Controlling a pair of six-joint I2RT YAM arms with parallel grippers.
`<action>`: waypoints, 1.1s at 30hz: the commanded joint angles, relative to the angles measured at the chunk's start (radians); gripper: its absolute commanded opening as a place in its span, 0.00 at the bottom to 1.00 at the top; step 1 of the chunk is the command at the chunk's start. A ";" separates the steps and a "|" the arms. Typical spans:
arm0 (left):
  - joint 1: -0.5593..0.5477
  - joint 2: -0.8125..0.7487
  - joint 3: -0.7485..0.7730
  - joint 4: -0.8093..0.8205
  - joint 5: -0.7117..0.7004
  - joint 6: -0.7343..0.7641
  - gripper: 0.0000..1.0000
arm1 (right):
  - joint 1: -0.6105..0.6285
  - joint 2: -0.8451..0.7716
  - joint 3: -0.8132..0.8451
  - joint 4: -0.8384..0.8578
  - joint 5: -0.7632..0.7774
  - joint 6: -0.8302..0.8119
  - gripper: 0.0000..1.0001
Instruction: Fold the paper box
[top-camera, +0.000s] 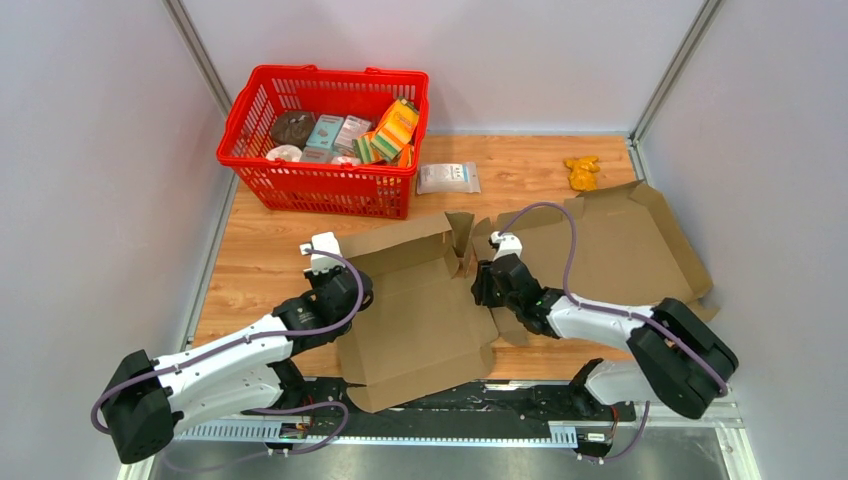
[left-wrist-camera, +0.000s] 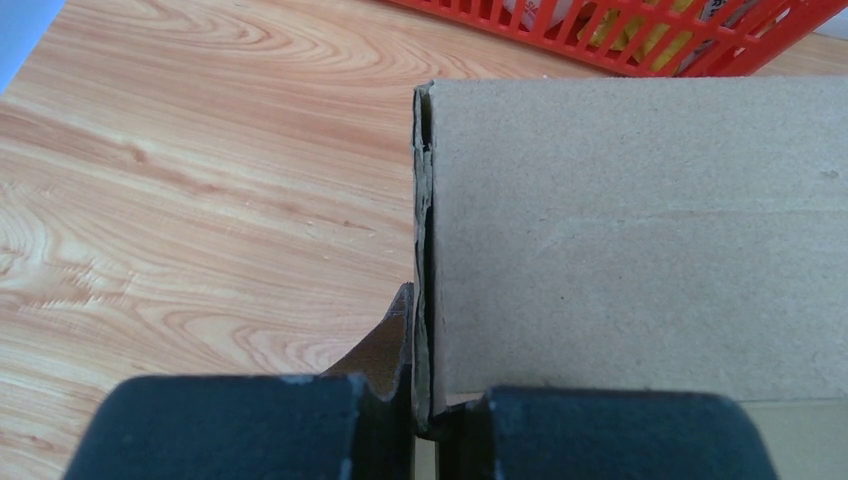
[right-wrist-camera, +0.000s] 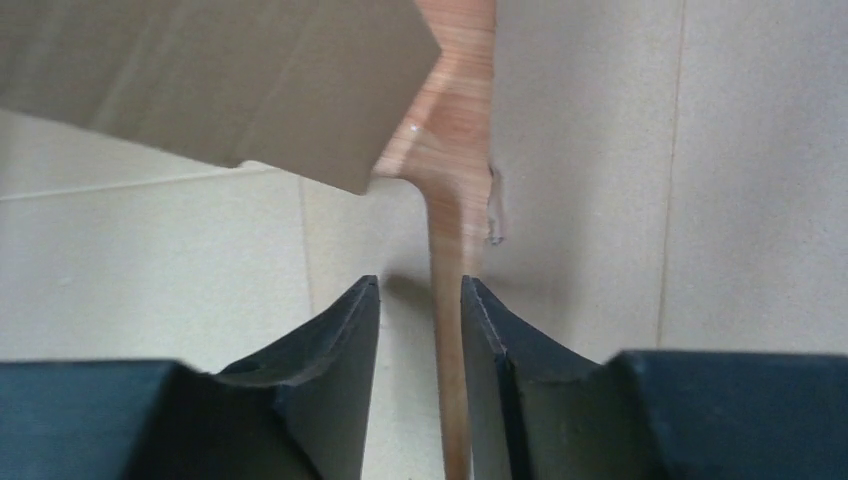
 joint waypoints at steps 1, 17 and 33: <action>0.004 0.003 0.026 0.018 -0.009 -0.030 0.00 | 0.007 -0.143 -0.019 0.080 -0.050 -0.072 0.43; 0.004 0.030 0.049 -0.010 -0.017 -0.045 0.00 | 0.037 -0.018 0.269 -0.035 0.142 -0.210 0.59; 0.004 0.050 0.072 -0.060 -0.037 -0.088 0.00 | 0.137 0.007 0.403 -0.305 0.245 -0.061 0.03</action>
